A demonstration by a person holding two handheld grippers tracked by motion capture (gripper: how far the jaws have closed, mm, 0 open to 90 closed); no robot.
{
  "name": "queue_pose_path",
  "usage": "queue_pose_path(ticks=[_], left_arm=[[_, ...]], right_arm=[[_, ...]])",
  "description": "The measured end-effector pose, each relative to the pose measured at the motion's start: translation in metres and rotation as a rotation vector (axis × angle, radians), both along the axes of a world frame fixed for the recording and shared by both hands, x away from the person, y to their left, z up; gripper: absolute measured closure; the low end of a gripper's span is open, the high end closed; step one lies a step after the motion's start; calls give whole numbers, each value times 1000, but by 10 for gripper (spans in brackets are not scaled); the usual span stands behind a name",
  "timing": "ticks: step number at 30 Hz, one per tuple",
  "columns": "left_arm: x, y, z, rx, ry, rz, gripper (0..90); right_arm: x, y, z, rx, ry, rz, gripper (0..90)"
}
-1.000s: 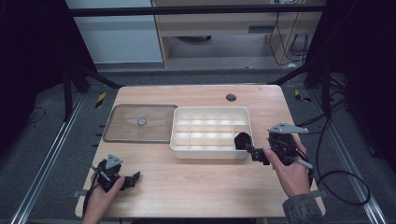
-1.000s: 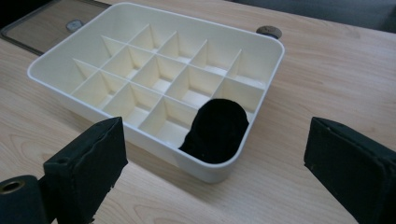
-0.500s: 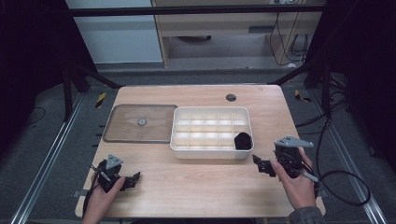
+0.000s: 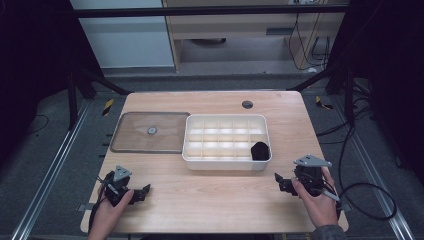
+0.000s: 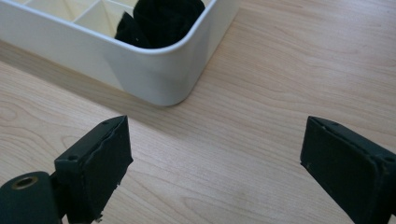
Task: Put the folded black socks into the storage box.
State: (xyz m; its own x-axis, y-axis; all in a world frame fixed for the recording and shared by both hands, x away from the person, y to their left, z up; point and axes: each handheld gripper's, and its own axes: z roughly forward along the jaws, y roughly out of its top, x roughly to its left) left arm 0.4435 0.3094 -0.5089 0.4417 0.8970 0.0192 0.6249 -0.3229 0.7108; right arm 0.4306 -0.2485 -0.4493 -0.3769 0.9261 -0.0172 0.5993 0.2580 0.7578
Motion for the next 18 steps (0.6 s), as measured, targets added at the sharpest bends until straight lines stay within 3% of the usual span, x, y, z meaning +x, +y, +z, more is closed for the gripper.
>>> queue_pose_path(ticks=[18], left_arm=[[0, 0, 0, -1, -1, 0, 0]], right_arm=[[2, 0, -33, 14, 49, 8, 84]])
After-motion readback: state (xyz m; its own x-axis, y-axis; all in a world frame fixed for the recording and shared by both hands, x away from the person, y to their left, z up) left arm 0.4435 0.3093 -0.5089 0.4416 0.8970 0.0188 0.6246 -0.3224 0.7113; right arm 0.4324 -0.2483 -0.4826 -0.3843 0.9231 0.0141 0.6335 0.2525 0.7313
